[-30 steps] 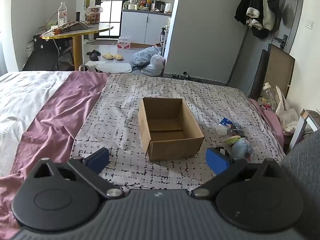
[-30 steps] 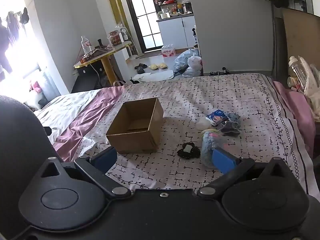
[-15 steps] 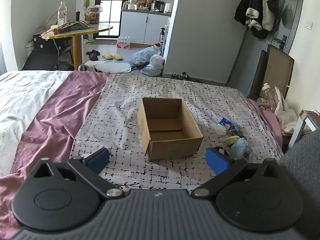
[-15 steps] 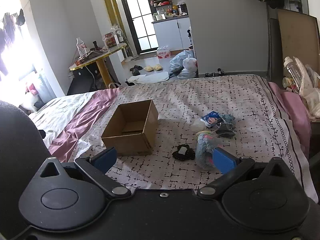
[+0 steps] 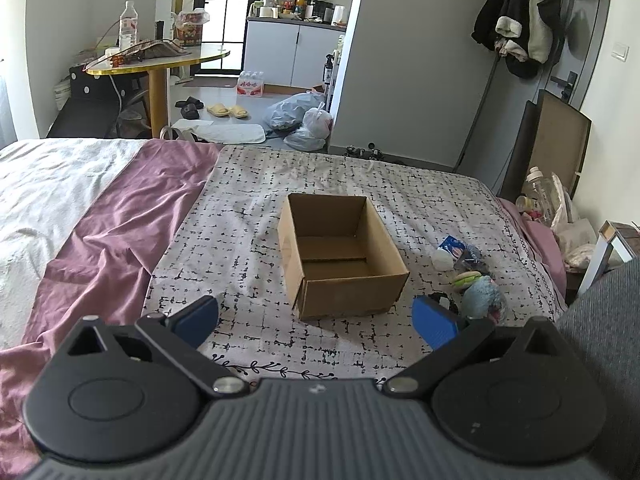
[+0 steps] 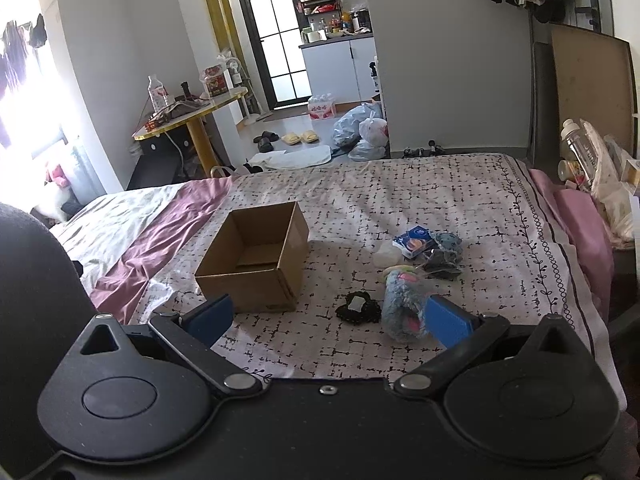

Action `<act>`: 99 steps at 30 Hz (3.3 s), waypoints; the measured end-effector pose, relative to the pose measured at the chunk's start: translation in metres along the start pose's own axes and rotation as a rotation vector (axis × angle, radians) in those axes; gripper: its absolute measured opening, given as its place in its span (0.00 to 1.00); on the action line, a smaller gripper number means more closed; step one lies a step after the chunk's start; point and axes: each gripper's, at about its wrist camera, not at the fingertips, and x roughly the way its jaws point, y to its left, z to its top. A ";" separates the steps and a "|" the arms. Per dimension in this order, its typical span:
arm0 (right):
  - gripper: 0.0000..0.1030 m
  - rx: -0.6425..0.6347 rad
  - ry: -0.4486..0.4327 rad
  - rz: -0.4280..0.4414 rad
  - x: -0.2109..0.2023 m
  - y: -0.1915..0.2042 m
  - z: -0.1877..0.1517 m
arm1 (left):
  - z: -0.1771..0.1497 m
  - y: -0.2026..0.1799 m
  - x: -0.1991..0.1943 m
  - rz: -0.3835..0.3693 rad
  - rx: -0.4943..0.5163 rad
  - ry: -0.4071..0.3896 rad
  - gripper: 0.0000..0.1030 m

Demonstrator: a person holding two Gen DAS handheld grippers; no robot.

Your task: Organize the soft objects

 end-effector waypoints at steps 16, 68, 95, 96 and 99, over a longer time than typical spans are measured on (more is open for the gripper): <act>1.00 0.008 -0.001 -0.009 0.000 -0.003 -0.004 | 0.000 0.003 -0.003 0.004 -0.002 0.002 0.99; 1.00 0.048 0.043 -0.018 0.037 -0.018 -0.009 | 0.025 -0.013 0.049 -0.109 0.051 -0.044 0.98; 0.81 0.127 0.095 -0.040 0.097 -0.053 -0.010 | 0.047 -0.097 0.151 -0.307 0.418 0.120 0.74; 0.78 0.129 0.100 -0.044 0.099 -0.054 -0.010 | 0.046 -0.101 0.155 -0.304 0.437 0.124 0.74; 0.74 0.144 0.112 -0.057 0.106 -0.060 -0.012 | 0.044 -0.117 0.169 -0.317 0.494 0.127 0.72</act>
